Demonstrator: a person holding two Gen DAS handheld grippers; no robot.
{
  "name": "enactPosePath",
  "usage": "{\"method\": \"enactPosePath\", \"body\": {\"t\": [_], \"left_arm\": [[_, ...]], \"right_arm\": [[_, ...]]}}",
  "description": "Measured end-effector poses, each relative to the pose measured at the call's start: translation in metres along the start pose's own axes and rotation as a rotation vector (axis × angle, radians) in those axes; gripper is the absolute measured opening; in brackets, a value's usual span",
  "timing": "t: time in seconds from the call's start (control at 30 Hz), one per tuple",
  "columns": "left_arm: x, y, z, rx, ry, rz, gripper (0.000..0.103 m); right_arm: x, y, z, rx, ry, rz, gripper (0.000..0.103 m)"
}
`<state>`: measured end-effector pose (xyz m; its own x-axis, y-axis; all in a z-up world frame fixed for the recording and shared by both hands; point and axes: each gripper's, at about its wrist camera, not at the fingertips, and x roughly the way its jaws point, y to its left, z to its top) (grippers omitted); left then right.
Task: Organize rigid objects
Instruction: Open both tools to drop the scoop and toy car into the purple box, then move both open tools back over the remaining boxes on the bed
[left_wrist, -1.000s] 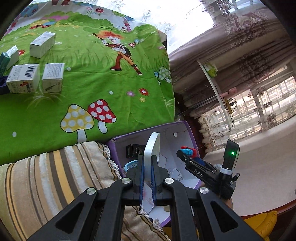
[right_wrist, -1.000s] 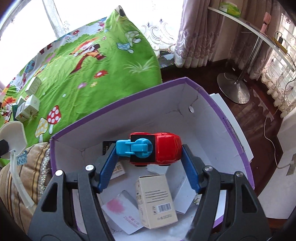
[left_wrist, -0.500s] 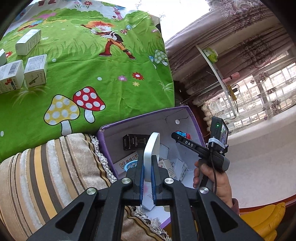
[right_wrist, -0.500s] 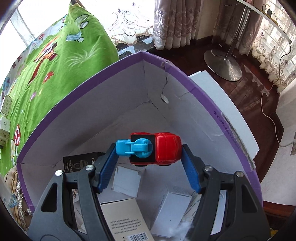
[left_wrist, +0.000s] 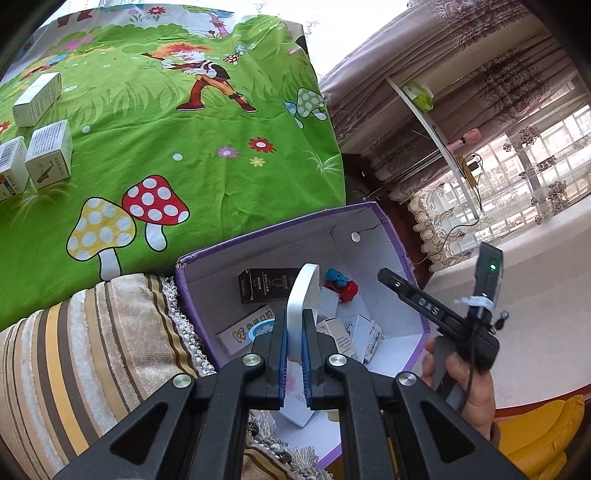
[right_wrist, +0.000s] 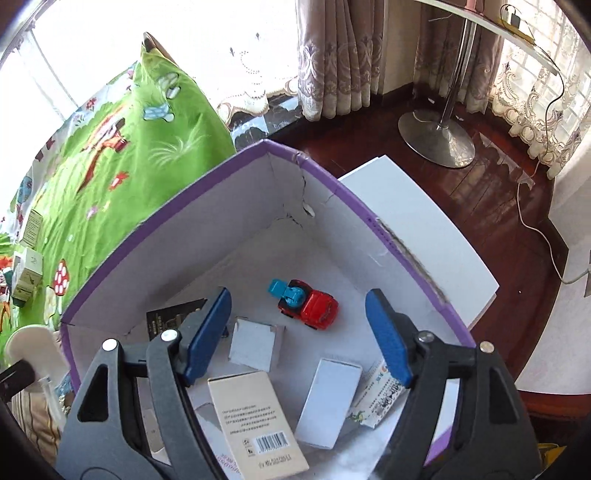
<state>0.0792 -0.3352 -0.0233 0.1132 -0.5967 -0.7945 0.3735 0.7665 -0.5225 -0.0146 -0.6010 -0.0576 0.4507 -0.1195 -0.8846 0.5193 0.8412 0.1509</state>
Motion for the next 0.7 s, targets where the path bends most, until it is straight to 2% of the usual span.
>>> {"method": "enactPosePath", "body": {"t": [0.1,0.17,0.23,0.3,0.7], "left_arm": [[0.000,0.002,0.001,-0.014,-0.012,-0.002,0.008],[0.002,0.006,0.002,-0.037,-0.001,0.012,0.014],[0.002,0.012,0.001,-0.066,-0.001,0.010,0.027],[-0.002,0.017,0.000,-0.084,-0.007,0.007,0.030],[-0.031,0.019,-0.007,-0.039,-0.081,-0.016,0.031]], "right_arm": [[-0.025,0.003,-0.011,-0.024,-0.035,-0.001,0.082],[-0.037,0.005,-0.017,-0.034,-0.051,-0.005,0.082],[-0.045,0.006,-0.018,-0.039,-0.062,0.004,0.082],[-0.052,0.009,-0.019,-0.046,-0.074,0.020,0.082],[-0.080,0.061,-0.025,-0.166,-0.095,0.077,0.082]]}}
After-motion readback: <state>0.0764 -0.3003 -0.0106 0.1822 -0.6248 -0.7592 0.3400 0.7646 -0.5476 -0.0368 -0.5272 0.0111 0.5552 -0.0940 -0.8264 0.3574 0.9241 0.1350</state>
